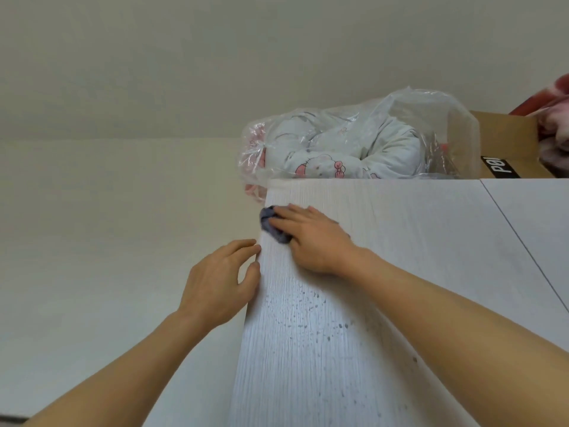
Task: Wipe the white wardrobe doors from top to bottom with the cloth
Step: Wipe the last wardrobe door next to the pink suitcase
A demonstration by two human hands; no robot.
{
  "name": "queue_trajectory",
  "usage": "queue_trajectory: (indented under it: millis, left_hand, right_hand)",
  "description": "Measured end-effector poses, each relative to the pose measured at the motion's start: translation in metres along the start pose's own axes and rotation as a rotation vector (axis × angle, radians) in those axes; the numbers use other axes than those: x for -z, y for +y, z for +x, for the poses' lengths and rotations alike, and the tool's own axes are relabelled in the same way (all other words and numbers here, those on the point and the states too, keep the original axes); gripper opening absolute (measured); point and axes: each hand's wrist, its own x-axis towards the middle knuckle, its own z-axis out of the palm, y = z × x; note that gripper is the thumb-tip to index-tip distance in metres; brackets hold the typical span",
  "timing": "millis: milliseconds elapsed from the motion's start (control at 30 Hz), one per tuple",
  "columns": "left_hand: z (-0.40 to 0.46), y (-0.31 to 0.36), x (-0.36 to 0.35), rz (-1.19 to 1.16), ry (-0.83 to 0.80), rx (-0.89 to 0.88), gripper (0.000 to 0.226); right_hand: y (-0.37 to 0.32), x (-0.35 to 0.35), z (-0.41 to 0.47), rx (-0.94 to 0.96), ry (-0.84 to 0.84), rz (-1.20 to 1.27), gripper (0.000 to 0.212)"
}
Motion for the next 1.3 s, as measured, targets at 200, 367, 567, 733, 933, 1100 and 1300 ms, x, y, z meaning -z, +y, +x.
queue_trajectory:
  millis: [200,367,567,733,933,1100,1300]
  left_hand:
    - [-0.013,0.002,0.001,0.079,0.046,-0.113,0.052]
    - [-0.014,0.008,0.007,0.076,-0.039,-0.022,0.08]
    - [-0.026,0.013,0.008,-0.012,-0.112,0.119,0.054]
    - [-0.029,0.023,0.013,0.047,-0.128,0.051,0.077]
    - [-0.04,0.05,-0.002,0.191,-0.4,-0.121,0.086]
    - [-0.053,0.059,-0.018,0.251,-0.419,-0.054,0.077]
    - [-0.051,0.068,-0.022,0.263,-0.37,-0.015,0.089]
  right_hand:
    - [0.008,0.003,-0.013,-0.041,-0.102,-0.004,0.051]
    - [-0.004,0.0,-0.024,-0.075,-0.002,-0.064,0.05]
    - [-0.04,-0.013,-0.093,0.039,0.072,0.023,0.045]
    - [-0.025,-0.009,-0.139,0.337,-0.189,-0.024,0.048]
    - [0.05,0.019,-0.118,-0.398,0.137,-0.022,0.051]
    - [0.012,0.004,-0.154,-0.125,0.039,-0.03,0.056]
    - [0.048,0.017,-0.198,-0.007,-0.066,-0.022,0.056]
